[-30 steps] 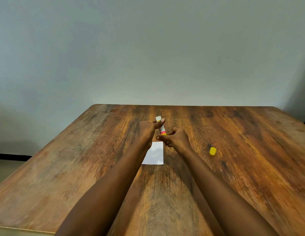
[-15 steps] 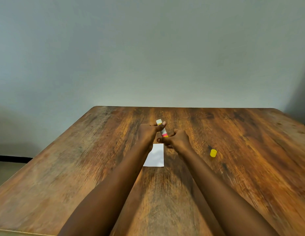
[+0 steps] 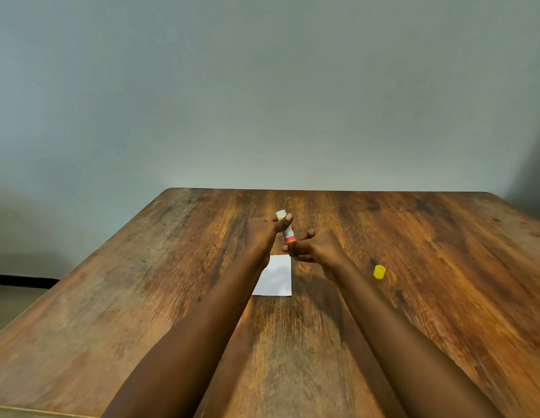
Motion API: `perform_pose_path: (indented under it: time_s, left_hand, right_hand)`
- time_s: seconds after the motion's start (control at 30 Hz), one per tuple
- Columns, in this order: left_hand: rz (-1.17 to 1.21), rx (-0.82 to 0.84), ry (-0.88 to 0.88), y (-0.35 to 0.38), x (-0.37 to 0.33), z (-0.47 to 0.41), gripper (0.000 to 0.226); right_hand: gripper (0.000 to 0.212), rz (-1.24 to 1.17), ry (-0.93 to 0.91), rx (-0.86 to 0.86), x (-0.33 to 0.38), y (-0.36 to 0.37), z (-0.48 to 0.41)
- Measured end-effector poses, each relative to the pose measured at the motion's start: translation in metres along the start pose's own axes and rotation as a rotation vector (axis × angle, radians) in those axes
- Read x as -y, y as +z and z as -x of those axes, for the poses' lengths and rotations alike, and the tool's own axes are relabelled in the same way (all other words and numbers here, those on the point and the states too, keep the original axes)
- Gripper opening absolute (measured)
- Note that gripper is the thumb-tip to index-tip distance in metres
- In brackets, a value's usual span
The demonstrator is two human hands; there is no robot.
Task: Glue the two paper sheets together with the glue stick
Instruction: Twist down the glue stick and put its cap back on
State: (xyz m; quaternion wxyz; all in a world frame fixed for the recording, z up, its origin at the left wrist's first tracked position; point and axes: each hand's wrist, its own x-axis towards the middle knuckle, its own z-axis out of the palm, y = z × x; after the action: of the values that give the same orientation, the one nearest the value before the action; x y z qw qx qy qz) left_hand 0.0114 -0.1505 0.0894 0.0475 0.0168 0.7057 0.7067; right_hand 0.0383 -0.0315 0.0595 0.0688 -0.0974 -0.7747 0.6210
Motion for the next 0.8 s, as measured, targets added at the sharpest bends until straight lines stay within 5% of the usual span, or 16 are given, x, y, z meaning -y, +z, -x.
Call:
perform_pose_path:
  time_s: [0.13, 0.37, 0.5, 0.7, 0.8]
  left_hand:
    - [-0.025, 0.001, 0.014, 0.002, -0.001, -0.002, 0.038]
    - [-0.020, 0.025, -0.011, -0.002, -0.004, -0.005, 0.040]
    - [-0.033, 0.006, -0.003, -0.001, 0.000, -0.005, 0.039]
    - [-0.119, -0.045, 0.061, 0.005, 0.002, -0.002, 0.041]
    - [-0.115, -0.054, 0.059, 0.006, 0.000, -0.001, 0.041]
  right_hand:
    - [0.024, 0.111, -0.050, -0.054, -0.001, 0.008, -0.002]
    - [0.016, -0.172, 0.027, 0.244, -0.005, -0.006, -0.003]
    - [0.003, -0.047, -0.023, 0.119, -0.003, -0.002, -0.002]
    - [0.025, 0.226, -0.011, -0.189, -0.002, 0.017, -0.005]
    - [0.024, 0.176, -0.044, -0.143, -0.003, 0.019, -0.004]
